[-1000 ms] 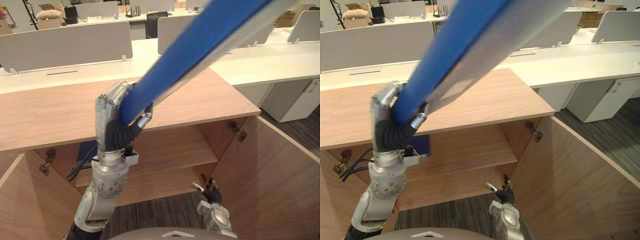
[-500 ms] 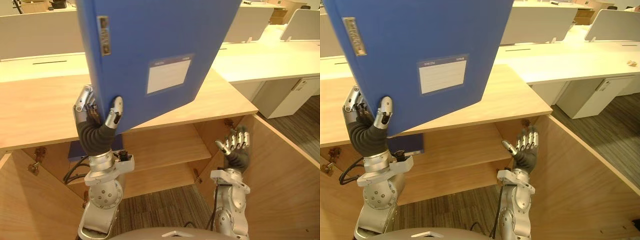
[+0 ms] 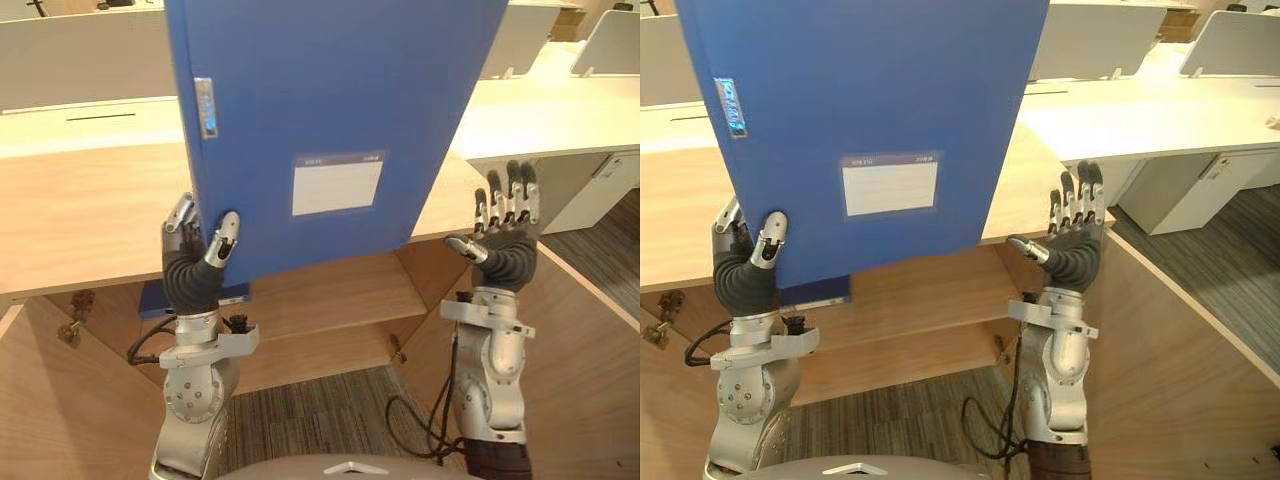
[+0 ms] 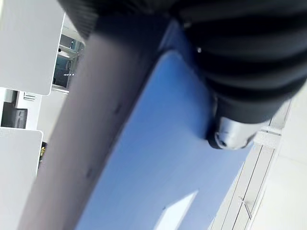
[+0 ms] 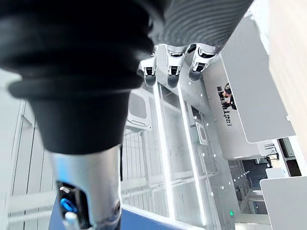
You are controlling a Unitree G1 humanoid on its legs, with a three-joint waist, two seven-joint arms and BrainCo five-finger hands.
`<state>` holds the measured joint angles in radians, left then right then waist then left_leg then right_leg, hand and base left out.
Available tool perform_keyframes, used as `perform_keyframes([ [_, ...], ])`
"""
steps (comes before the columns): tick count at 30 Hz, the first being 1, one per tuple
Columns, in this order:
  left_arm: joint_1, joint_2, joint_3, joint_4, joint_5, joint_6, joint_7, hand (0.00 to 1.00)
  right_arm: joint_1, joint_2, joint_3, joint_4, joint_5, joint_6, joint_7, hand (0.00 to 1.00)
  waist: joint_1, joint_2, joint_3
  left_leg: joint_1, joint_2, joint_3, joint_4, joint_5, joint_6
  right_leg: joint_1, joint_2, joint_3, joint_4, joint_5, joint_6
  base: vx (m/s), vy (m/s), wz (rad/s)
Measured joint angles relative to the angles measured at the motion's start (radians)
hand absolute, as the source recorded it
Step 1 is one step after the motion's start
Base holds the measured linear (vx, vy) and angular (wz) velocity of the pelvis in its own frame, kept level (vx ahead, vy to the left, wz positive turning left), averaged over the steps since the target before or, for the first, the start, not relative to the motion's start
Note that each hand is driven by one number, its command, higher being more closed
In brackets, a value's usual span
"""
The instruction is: Walk over to the cabinet, pick up the folder, carry it to the office cabinet, place the folder inside the office cabinet, then close the office cabinet door
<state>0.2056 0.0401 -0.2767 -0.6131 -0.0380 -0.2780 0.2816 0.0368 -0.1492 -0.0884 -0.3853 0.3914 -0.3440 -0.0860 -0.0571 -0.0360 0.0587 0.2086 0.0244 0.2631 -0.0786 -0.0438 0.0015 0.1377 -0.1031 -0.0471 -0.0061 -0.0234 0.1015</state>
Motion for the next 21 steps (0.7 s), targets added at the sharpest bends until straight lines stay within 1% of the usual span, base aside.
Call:
perform_keyframes([
  [4, 0.007, 0.003, 0.000, 0.014, -0.022, 0.000, -0.035, 1.00, -0.032, -0.063, -0.002, 0.006, 0.027, 0.006, 0.035, 0.00, -0.002, -0.002, 0.002, -0.011, 0.000, -0.013, 0.000, 0.001, 0.000, -0.001, 0.000, -0.010, 0.000, 0.000, 0.000, -0.01, -0.012, 0.10],
  [6, 0.012, 0.021, 0.000, 0.014, -0.030, -0.001, -0.055, 1.00, -0.047, -0.091, 0.000, 0.012, 0.045, 0.022, 0.063, 0.00, 0.000, -0.004, 0.003, -0.016, 0.000, -0.018, 0.000, 0.002, 0.001, -0.007, -0.001, -0.015, -0.001, 0.001, 0.001, -0.02, -0.046, 0.08],
  [11, 0.017, 0.040, 0.000, 0.017, -0.039, -0.002, -0.095, 1.00, -0.067, -0.154, 0.011, 0.061, 0.078, 0.030, 0.114, 0.00, 0.005, -0.009, 0.006, -0.029, 0.000, -0.021, 0.000, 0.002, 0.001, -0.017, -0.002, -0.015, 0.000, 0.006, 0.008, -0.01, -0.024, 0.02],
  [14, 0.017, 0.042, 0.001, 0.024, -0.040, -0.002, -0.114, 1.00, -0.086, -0.194, 0.025, 0.099, 0.121, 0.050, 0.144, 0.00, 0.006, -0.010, 0.007, -0.037, -0.004, -0.022, 0.000, 0.002, 0.002, -0.027, -0.006, -0.016, 0.000, 0.007, 0.009, -0.01, -0.008, 0.00],
  [16, 0.017, 0.049, 0.001, 0.030, -0.046, -0.002, -0.116, 1.00, -0.087, -0.219, 0.042, 0.101, 0.133, 0.065, 0.167, 0.00, 0.008, -0.010, 0.007, -0.048, -0.005, -0.024, 0.000, 0.004, 0.005, -0.036, -0.008, -0.017, 0.000, 0.009, 0.012, -0.02, -0.032, 0.04],
  [18, 0.016, 0.058, 0.000, 0.043, -0.054, -0.003, -0.120, 1.00, -0.088, -0.238, 0.056, 0.114, 0.134, 0.066, 0.182, 0.00, 0.007, -0.010, 0.007, -0.051, -0.006, -0.028, 0.000, 0.005, 0.006, -0.038, -0.010, -0.019, 0.000, 0.010, 0.013, -0.02, -0.024, 0.06],
  [19, 0.016, 0.066, 0.000, 0.047, -0.058, -0.003, -0.124, 1.00, -0.092, -0.261, 0.073, 0.137, 0.138, 0.072, 0.198, 0.00, 0.008, -0.010, 0.007, -0.052, -0.007, -0.030, 0.000, 0.005, 0.006, -0.038, -0.011, -0.019, 0.000, 0.013, 0.014, -0.02, -0.019, 0.04],
  [21, 0.016, 0.077, 0.000, 0.047, -0.058, -0.003, -0.132, 1.00, -0.094, -0.280, 0.090, 0.142, 0.153, 0.087, 0.215, 0.00, 0.008, -0.010, 0.007, -0.054, -0.006, -0.034, 0.000, 0.006, 0.007, -0.038, -0.012, -0.019, 0.000, 0.019, 0.016, -0.02, -0.023, 0.06],
])
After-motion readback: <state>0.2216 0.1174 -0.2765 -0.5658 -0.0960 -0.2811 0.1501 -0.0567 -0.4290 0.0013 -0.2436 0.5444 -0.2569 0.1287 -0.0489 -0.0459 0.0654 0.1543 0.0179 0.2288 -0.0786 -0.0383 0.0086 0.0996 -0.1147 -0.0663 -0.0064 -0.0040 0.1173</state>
